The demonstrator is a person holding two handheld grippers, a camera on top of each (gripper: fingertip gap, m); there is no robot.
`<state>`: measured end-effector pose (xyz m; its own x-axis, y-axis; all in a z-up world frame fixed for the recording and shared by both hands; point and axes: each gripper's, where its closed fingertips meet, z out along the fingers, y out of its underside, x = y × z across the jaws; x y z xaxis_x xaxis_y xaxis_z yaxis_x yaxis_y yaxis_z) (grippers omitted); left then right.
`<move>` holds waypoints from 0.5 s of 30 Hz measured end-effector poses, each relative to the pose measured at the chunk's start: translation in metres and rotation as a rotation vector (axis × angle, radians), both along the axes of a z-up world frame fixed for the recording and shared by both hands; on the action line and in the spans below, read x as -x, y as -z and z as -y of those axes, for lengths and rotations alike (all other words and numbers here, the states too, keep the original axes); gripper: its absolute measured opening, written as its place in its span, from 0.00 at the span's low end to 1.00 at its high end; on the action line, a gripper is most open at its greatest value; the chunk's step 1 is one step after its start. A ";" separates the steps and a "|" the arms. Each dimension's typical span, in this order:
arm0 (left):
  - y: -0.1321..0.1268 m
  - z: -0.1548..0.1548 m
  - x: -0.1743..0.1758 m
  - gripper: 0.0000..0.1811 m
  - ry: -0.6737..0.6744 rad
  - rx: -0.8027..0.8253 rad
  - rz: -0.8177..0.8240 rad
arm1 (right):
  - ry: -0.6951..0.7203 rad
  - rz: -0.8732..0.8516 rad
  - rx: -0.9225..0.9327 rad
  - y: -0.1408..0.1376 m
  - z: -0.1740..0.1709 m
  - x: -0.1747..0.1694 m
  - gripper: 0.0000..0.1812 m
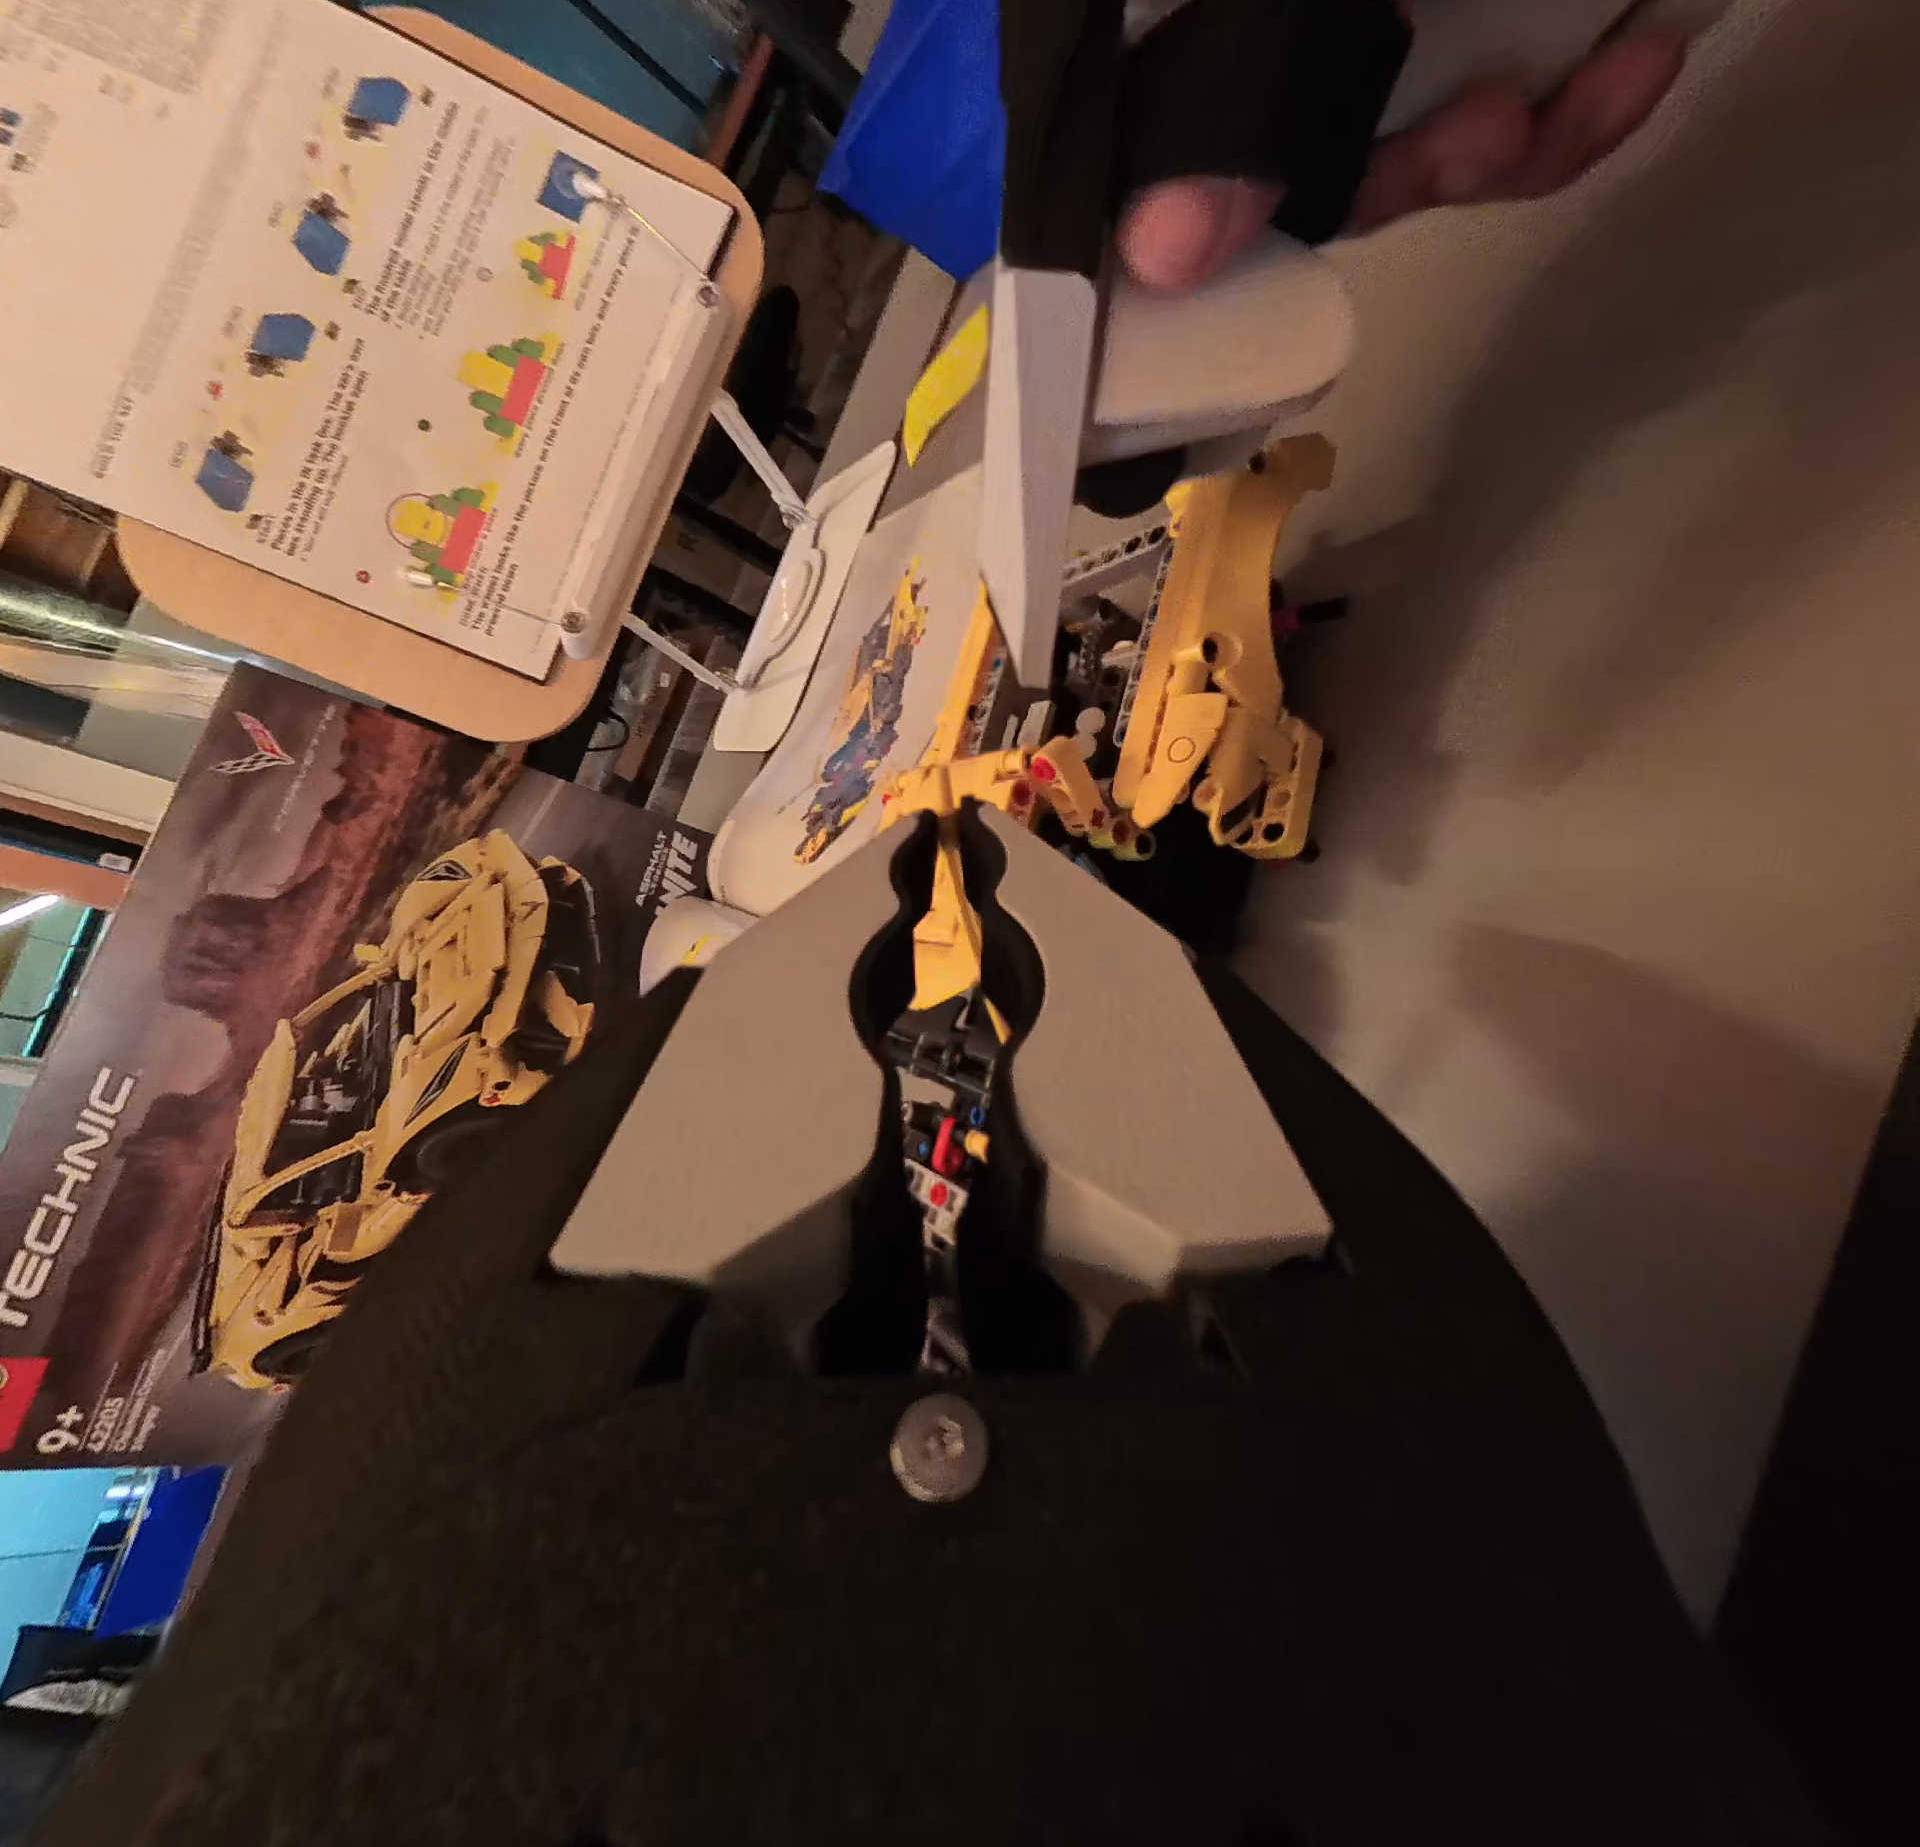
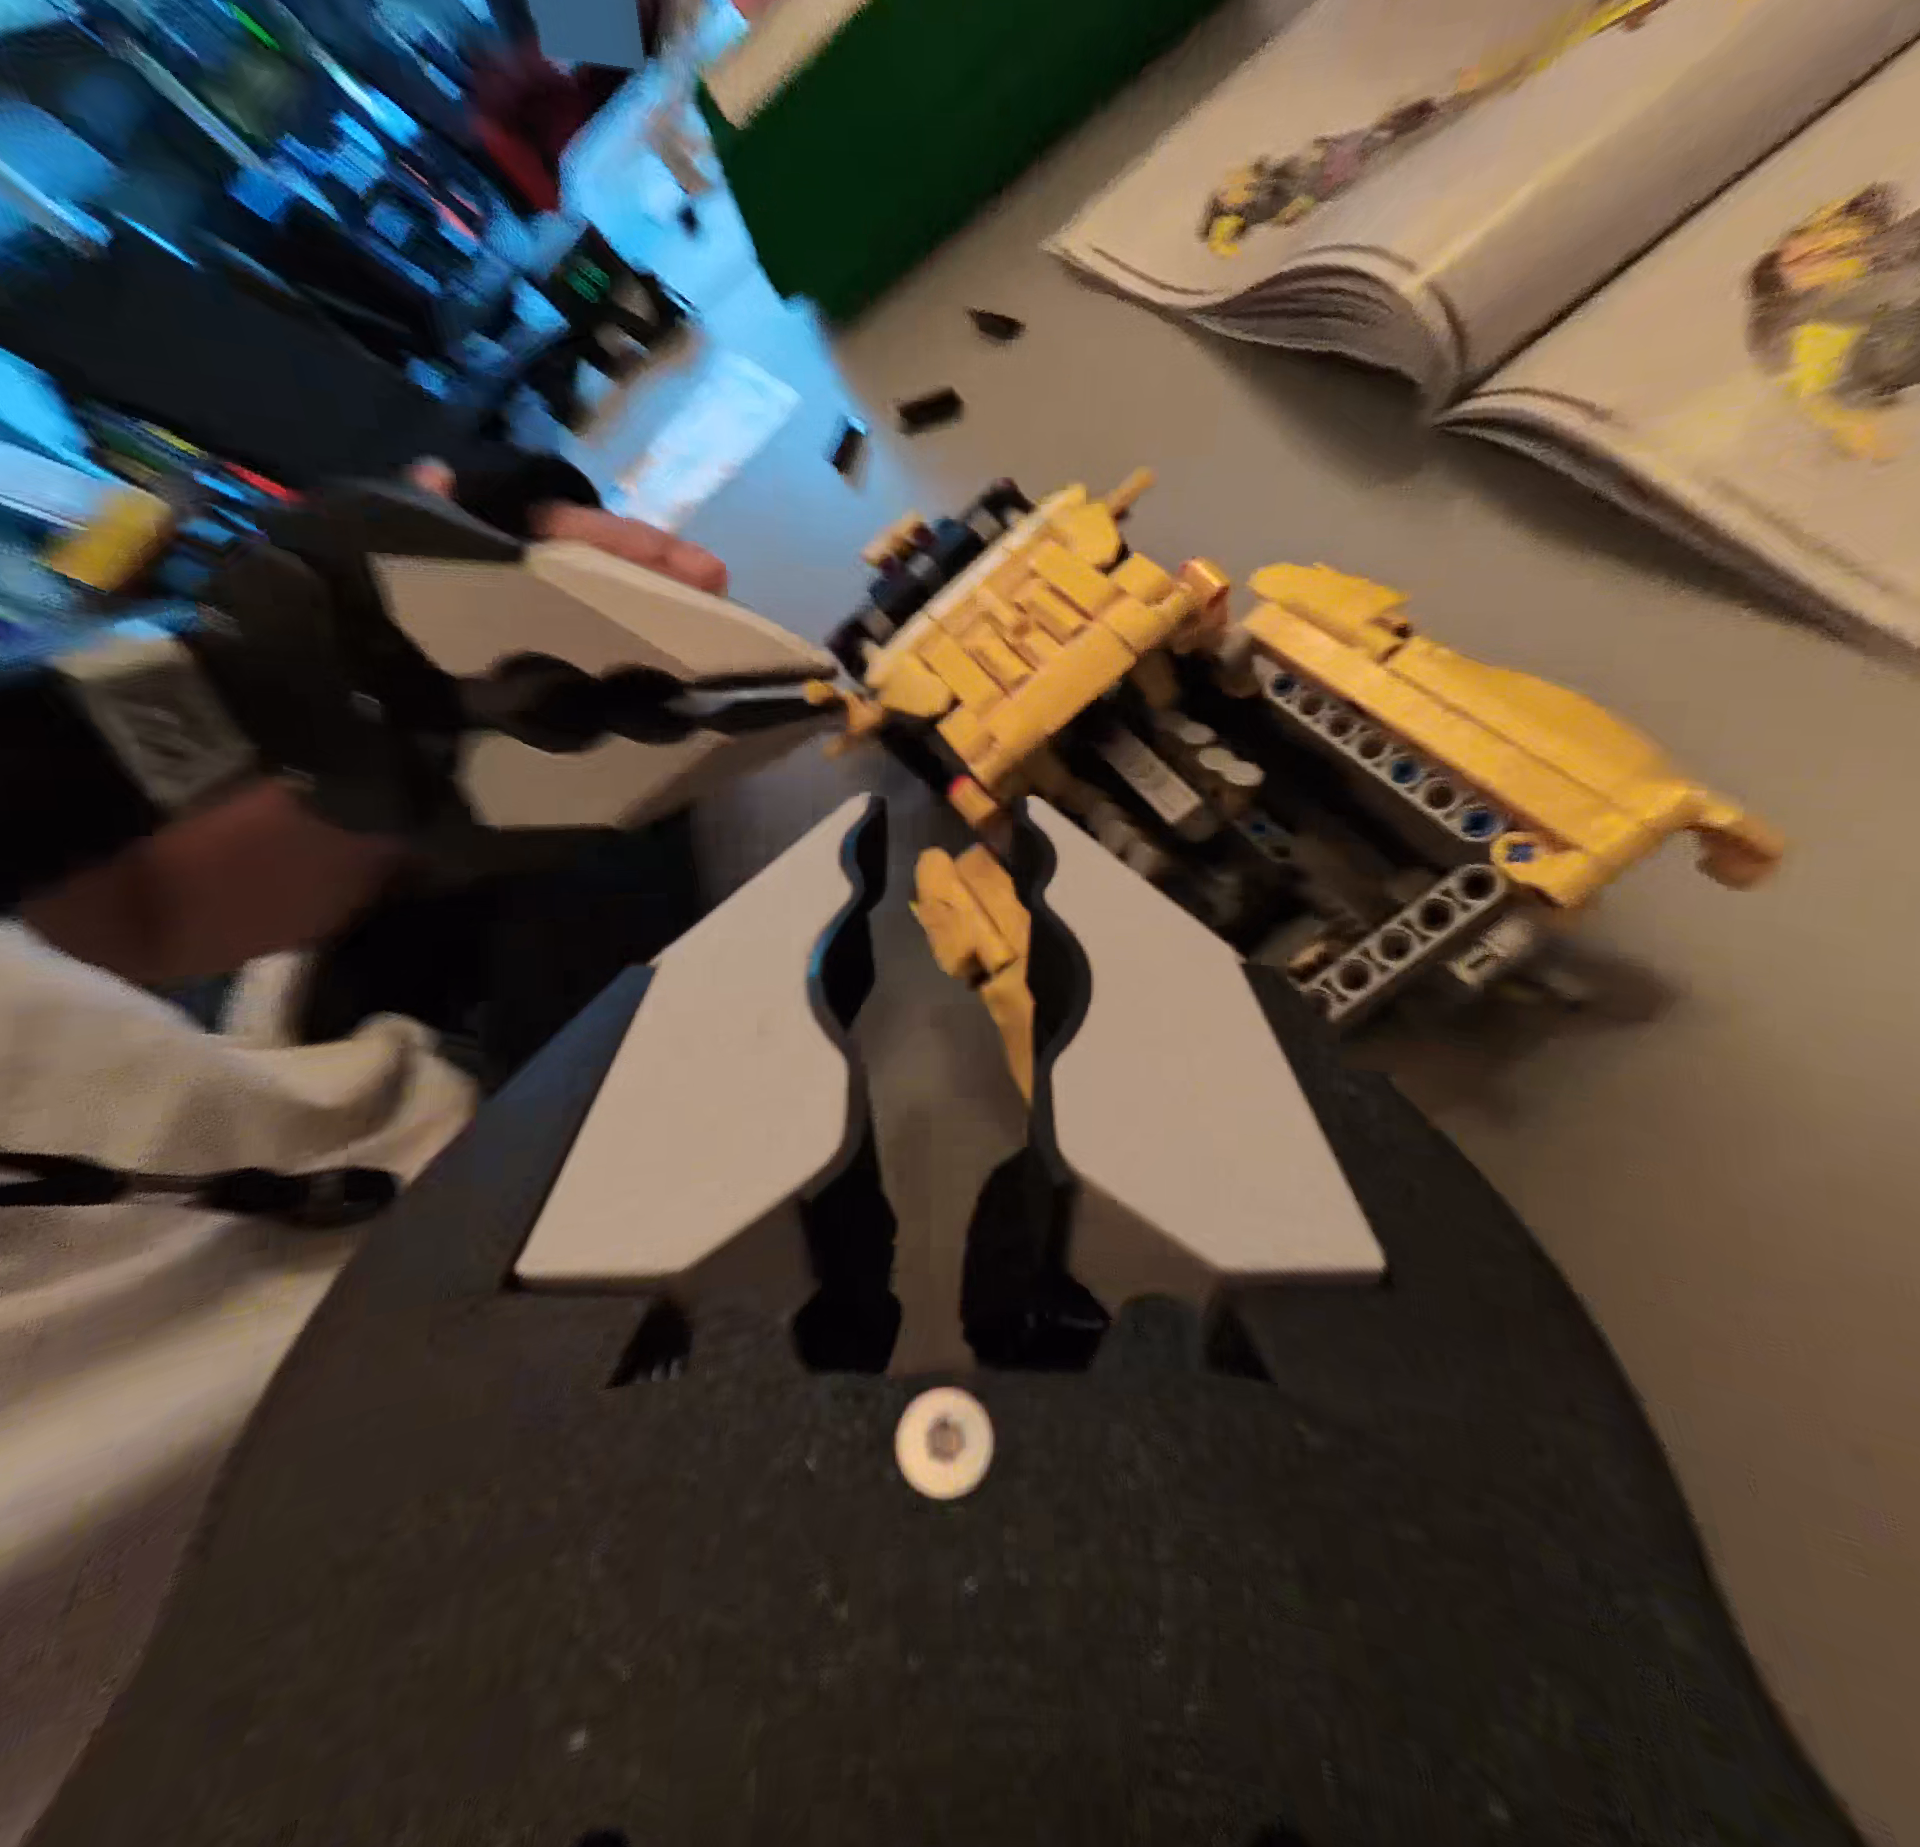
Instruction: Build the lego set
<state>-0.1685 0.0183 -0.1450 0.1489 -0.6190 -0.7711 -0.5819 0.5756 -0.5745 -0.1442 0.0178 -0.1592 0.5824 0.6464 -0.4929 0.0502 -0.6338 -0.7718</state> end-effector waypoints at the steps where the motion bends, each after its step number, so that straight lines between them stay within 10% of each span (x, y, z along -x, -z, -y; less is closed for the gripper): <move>1: 0.002 0.000 0.000 0.02 0.005 0.005 -0.023 | 0.026 0.066 -0.018 0.004 -0.001 0.000 0.14; 6: 0.003 -0.004 0.001 0.02 0.029 0.063 -0.067 | 0.239 0.177 -0.040 0.017 -0.002 0.015 0.24; 15: 0.015 -0.005 -0.001 0.02 0.089 0.172 -0.241 | 0.405 0.196 -0.046 0.024 -0.011 0.018 0.07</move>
